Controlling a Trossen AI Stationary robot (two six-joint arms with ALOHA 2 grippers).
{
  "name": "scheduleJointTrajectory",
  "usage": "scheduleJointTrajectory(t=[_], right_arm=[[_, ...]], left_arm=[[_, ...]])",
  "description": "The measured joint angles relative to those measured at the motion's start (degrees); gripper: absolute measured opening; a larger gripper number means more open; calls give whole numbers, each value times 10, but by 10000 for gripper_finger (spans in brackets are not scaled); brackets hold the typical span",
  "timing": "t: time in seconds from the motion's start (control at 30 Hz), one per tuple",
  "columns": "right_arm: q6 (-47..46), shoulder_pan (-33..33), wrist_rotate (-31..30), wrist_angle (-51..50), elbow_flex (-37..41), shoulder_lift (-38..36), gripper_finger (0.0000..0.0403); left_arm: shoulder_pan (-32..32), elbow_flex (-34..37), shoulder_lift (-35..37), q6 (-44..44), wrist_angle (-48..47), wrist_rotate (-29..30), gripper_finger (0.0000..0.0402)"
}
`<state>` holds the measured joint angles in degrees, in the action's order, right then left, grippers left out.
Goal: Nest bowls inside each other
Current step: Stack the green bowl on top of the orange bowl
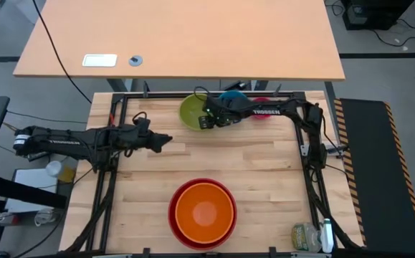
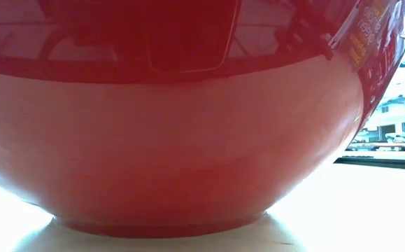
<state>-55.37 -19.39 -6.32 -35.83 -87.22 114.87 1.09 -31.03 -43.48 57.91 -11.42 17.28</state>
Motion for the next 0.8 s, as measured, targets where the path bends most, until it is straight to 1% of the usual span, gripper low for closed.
scheduleJointTrajectory(t=[0.07,0.17,0.37,0.6,0.8], right_arm=[[-25,3,-12,35,12,0,216],[-44,3,-15,70,25,0,210],[-60,3,-18,67,31,0,184],[-67,3,-34,58,32,3,113],[-65,3,-30,57,32,3,52]], left_arm=[[-4,0,0,0,0,0,185],[-8,0,0,7,0,-2,185],[-17,0,0,9,1,-7,185],[-17,0,0,10,5,-16,185],[-17,0,0,10,5,-38,185]])
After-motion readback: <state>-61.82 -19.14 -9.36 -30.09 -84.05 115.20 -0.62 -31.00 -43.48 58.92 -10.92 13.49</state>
